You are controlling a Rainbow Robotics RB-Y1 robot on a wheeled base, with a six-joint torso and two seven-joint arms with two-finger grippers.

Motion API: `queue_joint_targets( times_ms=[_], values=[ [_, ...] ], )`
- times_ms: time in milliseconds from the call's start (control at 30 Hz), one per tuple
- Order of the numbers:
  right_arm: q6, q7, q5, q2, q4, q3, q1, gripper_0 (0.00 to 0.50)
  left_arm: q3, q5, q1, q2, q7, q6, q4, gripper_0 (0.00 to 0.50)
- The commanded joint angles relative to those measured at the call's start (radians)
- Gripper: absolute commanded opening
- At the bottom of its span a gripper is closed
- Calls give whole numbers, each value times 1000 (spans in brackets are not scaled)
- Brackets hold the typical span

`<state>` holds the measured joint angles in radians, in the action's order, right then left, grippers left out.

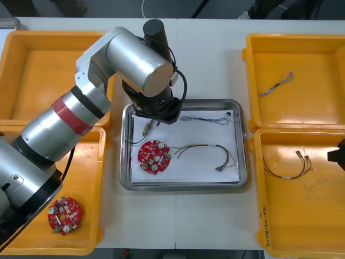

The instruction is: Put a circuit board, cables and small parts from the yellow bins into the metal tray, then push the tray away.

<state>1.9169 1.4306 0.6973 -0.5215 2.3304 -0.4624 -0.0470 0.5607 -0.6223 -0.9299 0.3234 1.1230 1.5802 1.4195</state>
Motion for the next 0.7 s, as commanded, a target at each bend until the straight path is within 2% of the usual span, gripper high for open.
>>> queue_joint_targets(
  times_ms=[33,400,433,467,500,533,567,600,633,700],
  values=[
    [3,-3,1,-37,35,-36,33,500,51,7,-35,-32,-3,-31,-21,1],
    [3,-44,-10,-37,35,-35,39,500,85,3,-35,-33,-3,-82,-60,5],
    [3,-47,-12,-37,35,-33,39,500,85,3,-35,-33,-3,-82,-60,27],
    [3,-52,-16,-37,35,-32,39,500,85,3,-35,-33,-3,-82,-60,107],
    [3,-58,-21,-37,35,-28,39,500,84,1,-35,-33,-5,-82,-60,227],
    [3,-59,-22,-37,35,-27,39,500,85,0,-35,-33,-6,-82,-60,286],
    [3,-62,-27,-37,35,-25,39,500,85,-2,-35,-33,-9,-82,-60,375],
    [3,-64,-29,-37,35,-25,39,500,84,0,-35,-33,-11,-82,-60,419],
    [3,-67,-30,-37,35,-25,39,500,84,-2,-35,-33,-12,-82,-59,500],
    [3,-70,-30,-37,35,-25,39,500,84,0,-35,-33,-19,-82,-54,500]
  ],
)
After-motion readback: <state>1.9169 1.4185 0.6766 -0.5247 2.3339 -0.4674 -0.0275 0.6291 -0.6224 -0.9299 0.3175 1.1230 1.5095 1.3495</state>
